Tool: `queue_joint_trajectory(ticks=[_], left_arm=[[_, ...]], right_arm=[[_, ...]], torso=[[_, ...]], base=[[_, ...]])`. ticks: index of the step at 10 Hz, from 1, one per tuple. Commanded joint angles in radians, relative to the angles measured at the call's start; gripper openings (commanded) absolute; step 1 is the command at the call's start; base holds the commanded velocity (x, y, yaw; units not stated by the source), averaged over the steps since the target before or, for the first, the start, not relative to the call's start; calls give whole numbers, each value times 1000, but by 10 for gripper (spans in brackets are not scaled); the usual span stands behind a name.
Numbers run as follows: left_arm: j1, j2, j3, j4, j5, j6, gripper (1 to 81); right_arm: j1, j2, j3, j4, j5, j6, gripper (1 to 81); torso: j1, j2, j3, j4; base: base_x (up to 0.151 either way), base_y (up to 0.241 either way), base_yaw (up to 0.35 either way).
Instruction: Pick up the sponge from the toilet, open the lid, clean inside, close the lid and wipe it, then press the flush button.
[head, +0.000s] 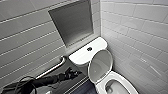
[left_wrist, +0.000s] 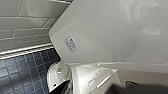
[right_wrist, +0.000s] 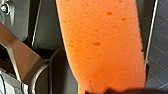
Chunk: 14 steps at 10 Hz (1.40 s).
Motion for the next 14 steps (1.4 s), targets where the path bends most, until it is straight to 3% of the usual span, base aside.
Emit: queue_joint_trajectory(ticks=[1, 7, 14], left_arm=[[-140, 19, -9, -19, 30, -13, 811], [-158, 181, -44, -7, 45, -14, 811], [-114, 82, 149, 1, 41, -13, 811]], right_arm=[[-18, -7, 14, -24, -61, -3, 10], [-2, 18, -28, -22, -67, 3, 10], [17, 47, -52, -26, -76, 1, 10]], torso=[[0, 0, 0, 0], [0, 0, 0, 0], [0, 0, 0, 0]], base=[[0, 0, 0], [0, 0, 0], [0, 0, 0]])
